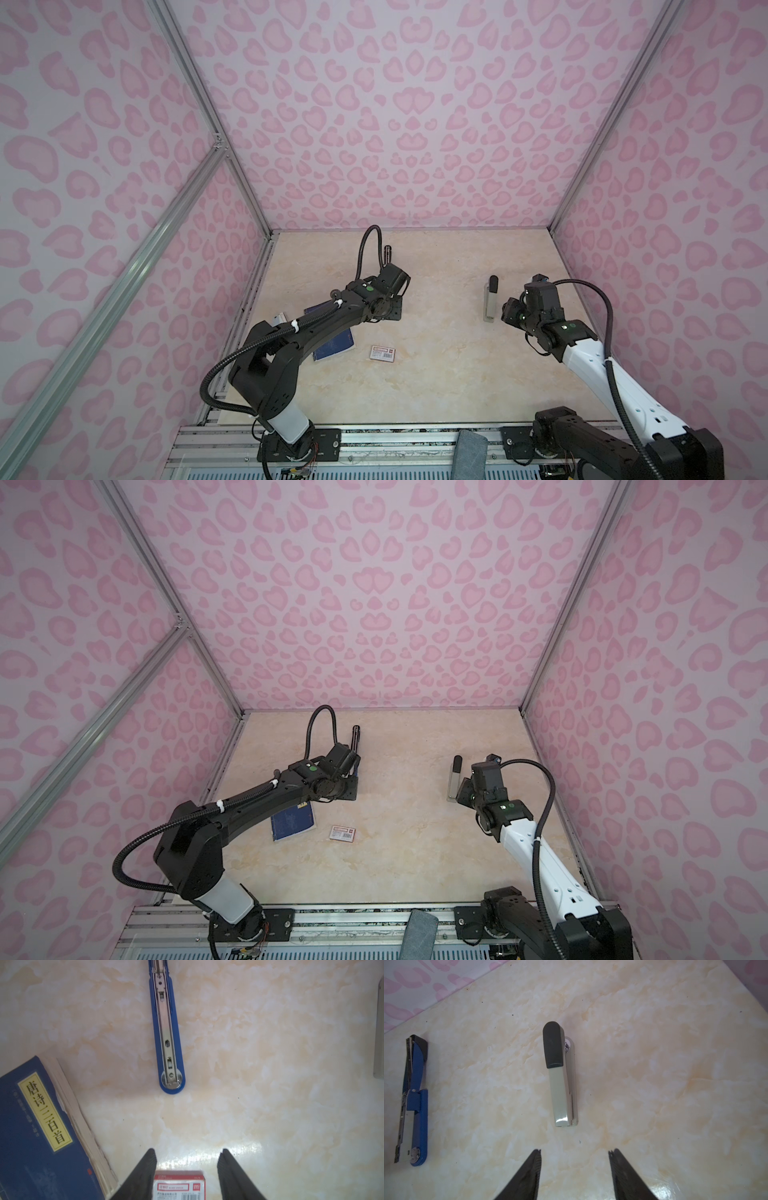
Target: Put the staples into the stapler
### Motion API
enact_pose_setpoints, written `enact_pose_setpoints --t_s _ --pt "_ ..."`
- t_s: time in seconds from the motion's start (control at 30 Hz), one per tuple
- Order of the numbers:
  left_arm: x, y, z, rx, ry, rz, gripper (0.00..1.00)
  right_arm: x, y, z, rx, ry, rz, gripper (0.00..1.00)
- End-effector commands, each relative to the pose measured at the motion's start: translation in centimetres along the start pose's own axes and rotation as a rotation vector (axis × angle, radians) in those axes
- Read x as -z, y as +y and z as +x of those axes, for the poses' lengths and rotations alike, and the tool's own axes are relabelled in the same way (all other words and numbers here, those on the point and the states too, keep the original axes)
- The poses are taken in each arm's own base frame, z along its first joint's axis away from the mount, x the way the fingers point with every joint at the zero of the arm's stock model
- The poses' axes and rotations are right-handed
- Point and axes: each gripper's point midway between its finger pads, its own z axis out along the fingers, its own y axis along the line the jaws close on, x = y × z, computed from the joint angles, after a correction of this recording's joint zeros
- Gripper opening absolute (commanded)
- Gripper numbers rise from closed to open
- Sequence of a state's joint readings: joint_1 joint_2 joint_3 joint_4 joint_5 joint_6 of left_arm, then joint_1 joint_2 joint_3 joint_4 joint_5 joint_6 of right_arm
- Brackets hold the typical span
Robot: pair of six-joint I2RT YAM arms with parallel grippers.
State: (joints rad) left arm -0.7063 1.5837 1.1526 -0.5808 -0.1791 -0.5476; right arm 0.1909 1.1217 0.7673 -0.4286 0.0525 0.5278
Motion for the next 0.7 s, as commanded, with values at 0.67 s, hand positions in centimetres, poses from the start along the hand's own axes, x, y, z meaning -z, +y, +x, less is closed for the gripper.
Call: enact_pose_setpoints --t_s 0.67 --pt "0.1 0.3 4.5 0.124 0.01 0.096 0.53 -13.4 1.1 -4.0 0.147 0.187 0.252 0.48"
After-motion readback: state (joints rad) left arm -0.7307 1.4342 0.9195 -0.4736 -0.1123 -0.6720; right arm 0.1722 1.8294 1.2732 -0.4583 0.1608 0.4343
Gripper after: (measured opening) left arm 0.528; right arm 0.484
